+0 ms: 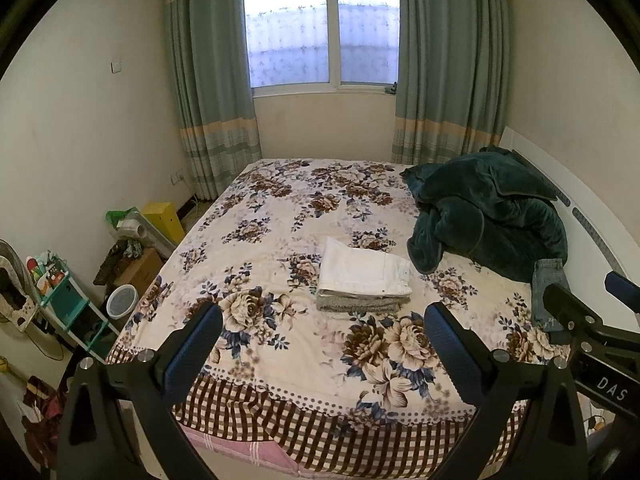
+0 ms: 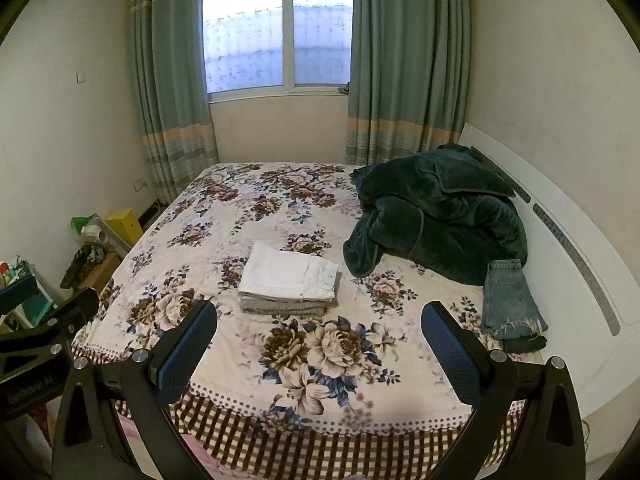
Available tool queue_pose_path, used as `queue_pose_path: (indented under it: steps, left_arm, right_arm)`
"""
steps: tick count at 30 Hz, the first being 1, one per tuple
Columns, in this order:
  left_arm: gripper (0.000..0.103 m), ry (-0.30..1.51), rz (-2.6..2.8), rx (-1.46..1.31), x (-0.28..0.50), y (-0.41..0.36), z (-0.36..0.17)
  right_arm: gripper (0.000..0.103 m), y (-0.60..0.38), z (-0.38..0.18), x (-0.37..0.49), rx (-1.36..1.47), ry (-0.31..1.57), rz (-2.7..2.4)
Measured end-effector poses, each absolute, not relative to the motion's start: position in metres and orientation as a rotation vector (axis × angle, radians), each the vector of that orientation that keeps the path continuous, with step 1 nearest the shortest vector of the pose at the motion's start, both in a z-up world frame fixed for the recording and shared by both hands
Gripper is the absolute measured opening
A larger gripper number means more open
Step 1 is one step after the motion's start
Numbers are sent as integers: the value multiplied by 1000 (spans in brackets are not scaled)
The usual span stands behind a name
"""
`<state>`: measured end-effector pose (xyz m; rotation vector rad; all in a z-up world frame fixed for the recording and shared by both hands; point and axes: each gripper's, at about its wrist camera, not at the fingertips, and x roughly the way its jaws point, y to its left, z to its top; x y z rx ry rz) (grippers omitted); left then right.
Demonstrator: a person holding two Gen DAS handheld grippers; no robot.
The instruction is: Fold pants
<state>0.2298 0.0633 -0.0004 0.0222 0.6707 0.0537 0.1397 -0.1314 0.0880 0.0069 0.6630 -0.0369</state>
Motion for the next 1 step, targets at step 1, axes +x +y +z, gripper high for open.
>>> queue_pose_path:
  steps: [1]
  left_arm:
    - [103,672,53,22,230,62,-1]
  right_arm:
    - [103,-131,88,140,5,663,-38]
